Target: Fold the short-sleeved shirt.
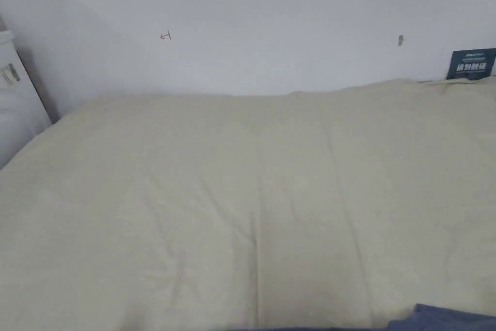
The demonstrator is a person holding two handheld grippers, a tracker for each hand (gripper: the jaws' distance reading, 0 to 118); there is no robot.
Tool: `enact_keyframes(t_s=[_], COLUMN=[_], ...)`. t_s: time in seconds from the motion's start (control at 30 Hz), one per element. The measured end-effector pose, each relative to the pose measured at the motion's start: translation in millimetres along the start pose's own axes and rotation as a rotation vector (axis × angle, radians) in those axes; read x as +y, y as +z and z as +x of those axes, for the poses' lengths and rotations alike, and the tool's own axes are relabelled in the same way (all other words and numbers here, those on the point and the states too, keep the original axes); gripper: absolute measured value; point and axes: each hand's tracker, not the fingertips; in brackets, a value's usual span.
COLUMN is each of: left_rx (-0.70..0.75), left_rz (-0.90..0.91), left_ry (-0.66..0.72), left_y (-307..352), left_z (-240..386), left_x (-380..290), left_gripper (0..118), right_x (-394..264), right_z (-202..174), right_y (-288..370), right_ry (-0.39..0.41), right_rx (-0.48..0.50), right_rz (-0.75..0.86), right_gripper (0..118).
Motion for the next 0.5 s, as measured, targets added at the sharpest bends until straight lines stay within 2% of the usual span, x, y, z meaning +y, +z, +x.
enact_keyframes(t_s=[0.17, 0.33, 0.4, 0.43, 0.5], left_rx=[0.02, 0.024, 0.017, 0.017, 0.053], left_rz=[-0.105, -0.077, -0.075, -0.053, 0.021], left_ry=[0.03, 0.029, 0.035, 0.04, 0.035], left_y=[-32, -37, -31, -21, 7], left_z=[-12, -14, -17, -18, -15], left_x=[-25, -21, -19, -18, -13], left_gripper=[5, 5, 17, 28, 69], right_x=[-33, -41, -43, -42, -40], right_z=[12, 14, 13, 9, -4], right_y=[-28, -50, -45, -37, -9], right_ry=[-0.027, -0.024, -0.004, 0.045, 0.159], right_rx=[-0.048, -0.086, -0.097, -0.129, -0.226], right_rz=[-0.087, -0.112, -0.081, -0.043, 0.084], right_gripper=[1, 2, 4, 9, 41])
